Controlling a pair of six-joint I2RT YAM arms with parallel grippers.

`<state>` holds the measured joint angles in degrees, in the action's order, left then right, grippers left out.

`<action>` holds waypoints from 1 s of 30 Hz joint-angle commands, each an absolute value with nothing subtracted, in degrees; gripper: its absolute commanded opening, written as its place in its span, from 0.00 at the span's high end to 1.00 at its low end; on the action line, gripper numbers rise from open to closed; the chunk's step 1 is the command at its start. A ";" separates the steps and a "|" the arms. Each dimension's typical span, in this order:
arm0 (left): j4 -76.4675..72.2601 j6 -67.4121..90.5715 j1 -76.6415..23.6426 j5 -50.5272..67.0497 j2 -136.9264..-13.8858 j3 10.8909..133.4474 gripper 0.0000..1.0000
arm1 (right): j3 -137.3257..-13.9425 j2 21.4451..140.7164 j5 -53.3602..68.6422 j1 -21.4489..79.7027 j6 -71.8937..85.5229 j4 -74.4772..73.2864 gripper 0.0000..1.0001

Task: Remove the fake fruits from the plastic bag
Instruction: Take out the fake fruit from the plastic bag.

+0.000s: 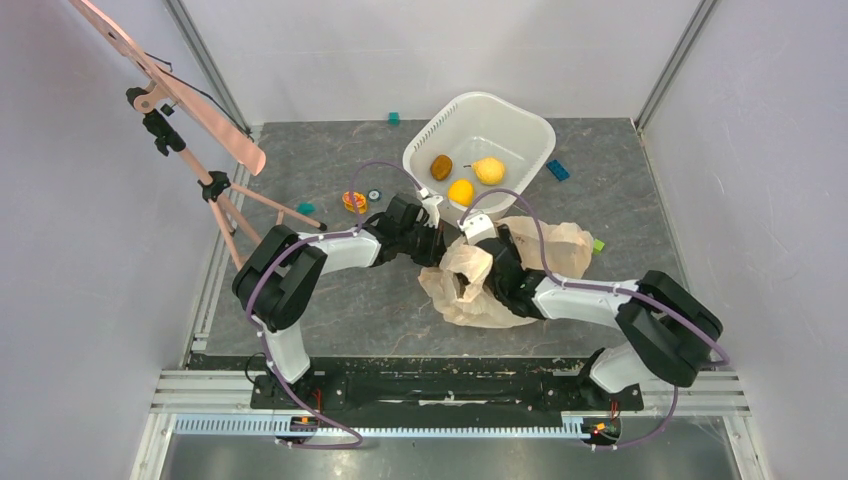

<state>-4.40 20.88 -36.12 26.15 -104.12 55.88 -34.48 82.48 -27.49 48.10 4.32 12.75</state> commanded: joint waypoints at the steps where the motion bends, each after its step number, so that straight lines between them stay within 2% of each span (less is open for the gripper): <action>1: -5.30 18.02 -36.36 28.84 -104.07 56.78 0.98 | -38.23 86.03 -24.46 46.34 1.97 17.23 0.02; 11: -5.36 17.93 -36.61 29.61 -103.80 55.86 0.98 | -41.57 94.85 -25.18 45.38 0.69 18.87 0.02; 15: -5.75 18.13 -36.57 29.36 -103.11 54.90 0.98 | -40.54 95.06 -27.59 45.35 1.75 18.60 0.16; 22: -7.42 19.66 -36.64 28.11 -100.77 51.64 0.98 | -36.30 86.30 -25.06 45.46 3.23 16.03 0.37; 30: -7.87 19.78 -36.61 25.37 -97.08 47.93 0.98 | -31.77 66.22 -11.75 48.52 5.61 5.50 0.41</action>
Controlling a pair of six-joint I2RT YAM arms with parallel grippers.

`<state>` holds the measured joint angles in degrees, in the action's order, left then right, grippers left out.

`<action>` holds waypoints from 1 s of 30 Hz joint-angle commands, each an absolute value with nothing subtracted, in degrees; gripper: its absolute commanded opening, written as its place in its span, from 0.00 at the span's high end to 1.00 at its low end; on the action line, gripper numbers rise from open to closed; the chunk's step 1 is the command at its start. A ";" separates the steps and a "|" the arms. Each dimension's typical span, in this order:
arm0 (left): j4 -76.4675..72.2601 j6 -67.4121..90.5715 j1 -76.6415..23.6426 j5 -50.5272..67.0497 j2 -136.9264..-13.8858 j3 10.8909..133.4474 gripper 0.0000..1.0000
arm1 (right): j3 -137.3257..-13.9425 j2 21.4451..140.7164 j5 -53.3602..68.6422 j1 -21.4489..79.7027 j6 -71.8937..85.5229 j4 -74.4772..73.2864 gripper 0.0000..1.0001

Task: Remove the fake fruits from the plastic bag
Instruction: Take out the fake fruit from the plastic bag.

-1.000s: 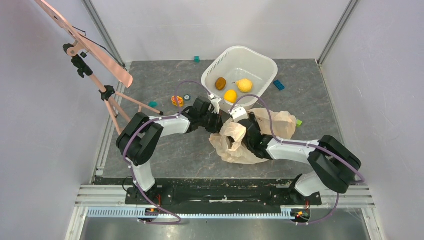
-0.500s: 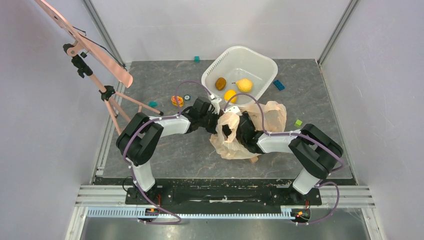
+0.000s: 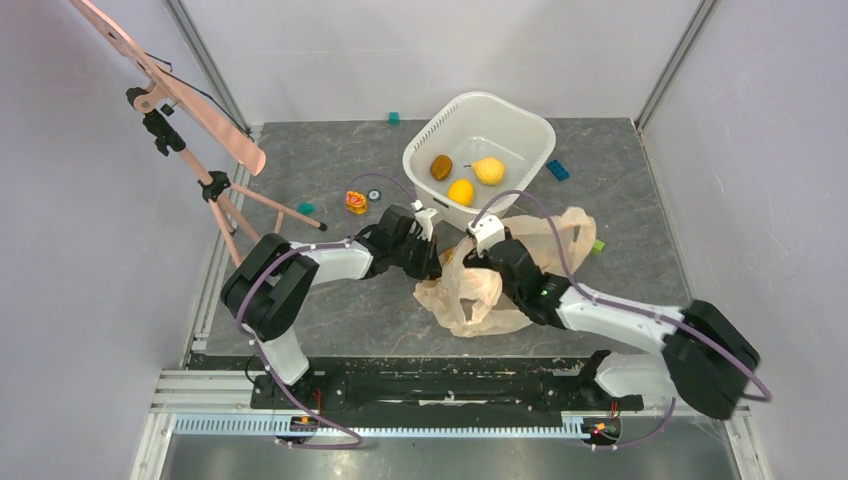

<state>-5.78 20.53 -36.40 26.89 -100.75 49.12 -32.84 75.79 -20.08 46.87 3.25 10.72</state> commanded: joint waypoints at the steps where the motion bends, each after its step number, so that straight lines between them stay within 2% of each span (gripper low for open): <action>1: -7.82 19.69 -36.57 25.23 -96.71 47.74 0.98 | -31.45 63.80 -10.24 48.85 6.28 3.43 0.42; 9: -7.90 19.47 -36.56 24.61 -95.07 46.29 0.98 | -30.31 42.14 -3.34 49.76 12.38 -10.83 0.43; 14: -8.30 19.67 -36.56 24.39 -94.12 45.20 0.98 | -34.55 34.95 -3.17 49.81 14.58 -21.12 0.43; 23: -10.41 20.78 -36.57 24.26 -92.03 41.53 0.98 | -46.79 32.74 -9.92 49.75 15.28 -31.36 0.43; 30: -10.68 23.69 -36.65 22.34 -85.74 37.22 0.98 | -56.99 41.13 -13.57 49.77 13.64 -32.13 0.44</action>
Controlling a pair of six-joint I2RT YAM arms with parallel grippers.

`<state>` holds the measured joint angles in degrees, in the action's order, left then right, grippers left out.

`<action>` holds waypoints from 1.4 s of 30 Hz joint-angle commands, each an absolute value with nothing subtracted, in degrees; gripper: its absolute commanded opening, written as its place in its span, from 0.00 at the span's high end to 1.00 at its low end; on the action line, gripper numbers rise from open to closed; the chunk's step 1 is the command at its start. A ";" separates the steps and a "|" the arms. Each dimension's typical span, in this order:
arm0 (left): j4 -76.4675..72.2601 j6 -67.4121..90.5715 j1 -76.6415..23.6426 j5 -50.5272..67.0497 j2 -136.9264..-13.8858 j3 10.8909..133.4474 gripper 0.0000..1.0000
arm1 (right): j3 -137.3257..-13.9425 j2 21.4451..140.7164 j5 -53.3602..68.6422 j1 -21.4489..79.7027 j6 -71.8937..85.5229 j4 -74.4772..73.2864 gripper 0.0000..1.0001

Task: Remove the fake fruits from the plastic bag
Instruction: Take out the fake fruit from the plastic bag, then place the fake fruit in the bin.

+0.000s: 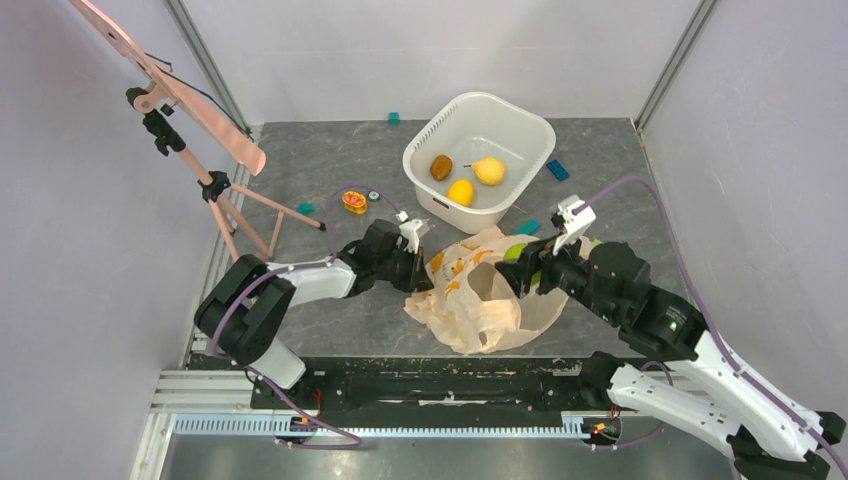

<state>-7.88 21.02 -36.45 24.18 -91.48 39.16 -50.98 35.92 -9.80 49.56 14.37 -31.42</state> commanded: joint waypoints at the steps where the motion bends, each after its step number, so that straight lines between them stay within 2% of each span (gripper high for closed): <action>1: -10.10 24.53 -36.65 21.37 -83.77 36.79 0.98 | -58.48 43.26 -14.92 49.77 13.53 -32.04 0.44; 6: -7.50 27.66 -36.65 17.43 -73.83 34.19 0.98 | -65.37 53.35 -19.47 49.24 9.70 -26.67 0.44; 11: 1.45 26.86 -36.65 15.72 -65.51 36.59 0.98 | -76.61 68.50 -20.69 44.76 4.76 -23.31 0.43; 20: 22.75 21.93 -37.05 15.63 -53.69 55.09 0.98 | -94.58 91.48 -13.37 29.81 1.62 -19.47 0.43; 26: 27.00 21.04 -37.75 20.66 -49.34 65.24 0.98 | -106.39 105.77 -8.20 25.20 1.45 -19.39 0.43; 30: 25.87 21.62 -37.97 22.81 -46.56 67.25 0.98 | -110.75 111.31 -7.49 23.97 2.12 -18.38 0.41; 36: 24.75 21.30 -38.03 22.77 -47.29 66.81 0.98 | -110.59 114.88 -4.80 22.72 3.51 -15.39 0.39; 42: 20.80 23.53 -38.14 24.87 -47.76 64.95 0.98 | -109.98 116.94 -4.32 22.09 2.97 -14.66 0.24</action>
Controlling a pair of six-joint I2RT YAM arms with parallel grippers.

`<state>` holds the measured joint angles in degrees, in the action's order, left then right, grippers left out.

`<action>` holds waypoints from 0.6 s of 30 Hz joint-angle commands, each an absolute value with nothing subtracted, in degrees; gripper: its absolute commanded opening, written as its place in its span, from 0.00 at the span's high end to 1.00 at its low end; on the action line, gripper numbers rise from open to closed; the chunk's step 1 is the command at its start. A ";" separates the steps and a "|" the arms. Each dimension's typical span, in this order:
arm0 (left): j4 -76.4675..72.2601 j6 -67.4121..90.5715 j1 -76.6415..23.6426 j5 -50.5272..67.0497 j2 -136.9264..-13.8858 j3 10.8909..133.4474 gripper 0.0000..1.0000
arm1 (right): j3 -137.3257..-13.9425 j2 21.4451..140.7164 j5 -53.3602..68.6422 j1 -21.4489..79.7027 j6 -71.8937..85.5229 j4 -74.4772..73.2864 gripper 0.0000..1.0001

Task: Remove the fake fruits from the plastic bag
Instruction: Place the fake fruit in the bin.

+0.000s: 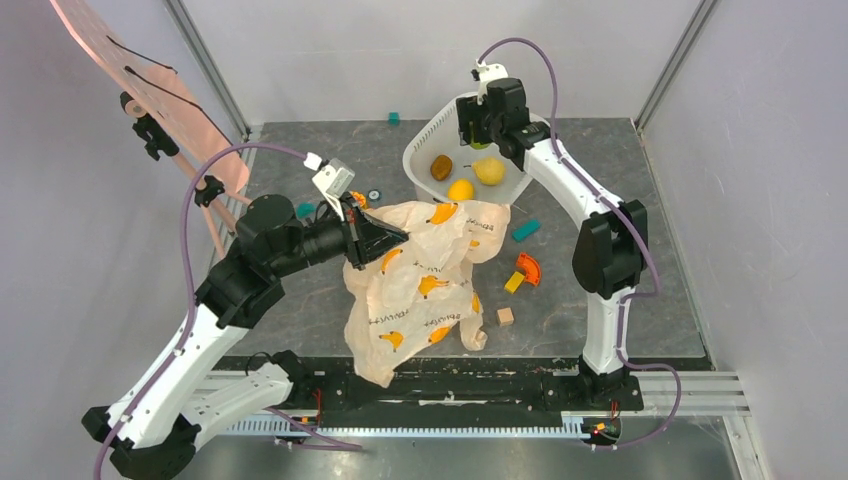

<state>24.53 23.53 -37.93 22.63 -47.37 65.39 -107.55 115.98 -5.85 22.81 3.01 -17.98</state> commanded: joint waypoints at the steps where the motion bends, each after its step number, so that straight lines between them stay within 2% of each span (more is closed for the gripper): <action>1: 20.74 23.48 -38.14 24.87 -47.87 65.10 0.98 | -109.95 117.38 -3.96 21.85 3.03 -14.66 0.21; 5: 20.74 23.38 -38.14 24.66 -48.32 65.39 0.98 | -109.29 118.78 -1.14 20.60 4.08 -14.91 0.14; 14: 20.66 23.55 -38.10 23.99 -48.60 64.65 0.98 | -105.19 119.51 2.61 19.19 4.11 -14.44 0.09; 18: 20.30 23.26 -38.14 23.98 -49.61 65.09 0.98 | -100.41 114.52 1.42 19.16 3.15 -12.44 0.04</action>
